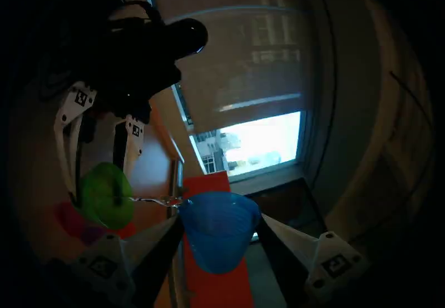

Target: Pour water

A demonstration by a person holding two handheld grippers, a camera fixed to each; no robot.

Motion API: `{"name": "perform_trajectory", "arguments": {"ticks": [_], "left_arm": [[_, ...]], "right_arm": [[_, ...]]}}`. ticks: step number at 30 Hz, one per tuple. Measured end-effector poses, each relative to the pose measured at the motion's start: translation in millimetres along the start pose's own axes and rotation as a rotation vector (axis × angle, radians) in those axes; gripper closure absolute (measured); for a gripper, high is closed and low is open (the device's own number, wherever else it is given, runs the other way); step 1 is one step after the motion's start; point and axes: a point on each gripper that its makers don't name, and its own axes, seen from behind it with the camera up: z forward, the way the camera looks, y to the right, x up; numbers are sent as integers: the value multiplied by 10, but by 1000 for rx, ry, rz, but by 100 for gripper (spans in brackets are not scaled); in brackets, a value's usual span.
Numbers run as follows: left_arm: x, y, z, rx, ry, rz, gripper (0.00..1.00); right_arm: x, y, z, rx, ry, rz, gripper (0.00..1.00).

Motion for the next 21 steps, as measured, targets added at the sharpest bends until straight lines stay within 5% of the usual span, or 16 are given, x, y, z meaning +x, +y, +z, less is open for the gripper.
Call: {"name": "perform_trajectory", "arguments": {"ticks": [21], "left_arm": [[21,7,-13,-1,0,4,18]], "right_arm": [[50,96,-3,-12,-3,-68,10]]}}
